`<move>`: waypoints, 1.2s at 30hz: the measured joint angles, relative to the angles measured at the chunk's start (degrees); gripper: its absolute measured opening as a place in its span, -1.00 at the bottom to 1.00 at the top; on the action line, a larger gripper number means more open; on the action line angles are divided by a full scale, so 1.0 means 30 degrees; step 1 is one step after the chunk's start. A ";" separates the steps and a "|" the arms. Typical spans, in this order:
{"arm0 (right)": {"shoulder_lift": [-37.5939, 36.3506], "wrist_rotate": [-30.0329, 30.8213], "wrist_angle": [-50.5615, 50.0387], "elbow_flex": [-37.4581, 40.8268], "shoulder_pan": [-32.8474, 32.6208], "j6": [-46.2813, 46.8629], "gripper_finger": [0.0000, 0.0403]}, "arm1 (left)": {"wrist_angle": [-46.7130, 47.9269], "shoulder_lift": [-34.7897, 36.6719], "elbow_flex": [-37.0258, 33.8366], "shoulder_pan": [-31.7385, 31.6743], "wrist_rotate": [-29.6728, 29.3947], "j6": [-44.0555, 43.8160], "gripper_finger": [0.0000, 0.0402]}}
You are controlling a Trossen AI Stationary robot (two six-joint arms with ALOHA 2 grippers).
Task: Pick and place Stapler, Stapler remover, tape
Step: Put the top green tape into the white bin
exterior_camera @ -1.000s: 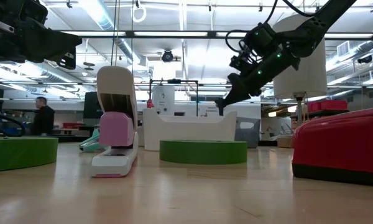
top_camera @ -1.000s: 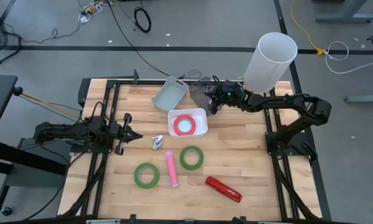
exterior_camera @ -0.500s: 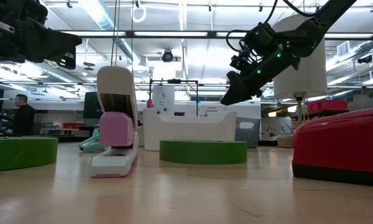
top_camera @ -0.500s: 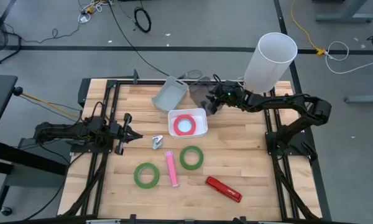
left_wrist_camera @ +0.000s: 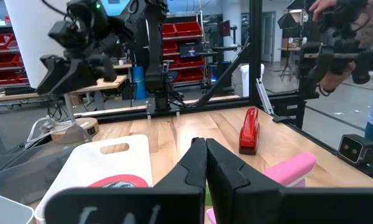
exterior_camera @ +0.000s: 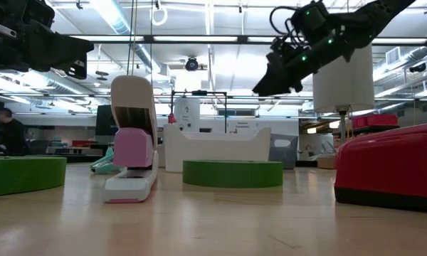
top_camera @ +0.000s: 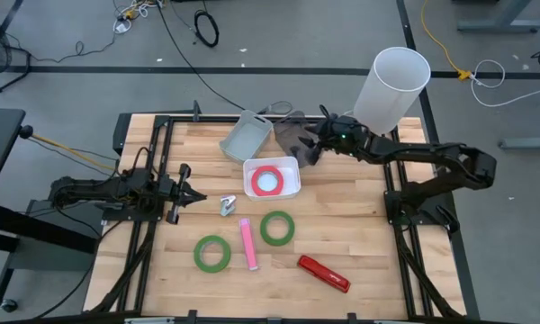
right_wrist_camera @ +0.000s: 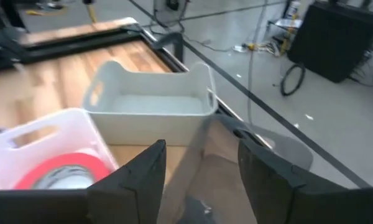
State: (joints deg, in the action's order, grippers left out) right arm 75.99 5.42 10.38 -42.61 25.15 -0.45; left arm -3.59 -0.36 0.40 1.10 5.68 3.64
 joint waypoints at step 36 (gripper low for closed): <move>-0.1218 -0.5847 -0.8904 -0.4677 -0.7233 -0.1028 0.27 | -0.0001 0.0000 -0.0007 0.0001 -0.0002 -0.0007 -0.96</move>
State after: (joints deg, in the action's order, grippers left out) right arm 72.34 -12.12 -16.33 -56.64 3.46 -3.53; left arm -3.60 -0.36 0.38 1.10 5.67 3.62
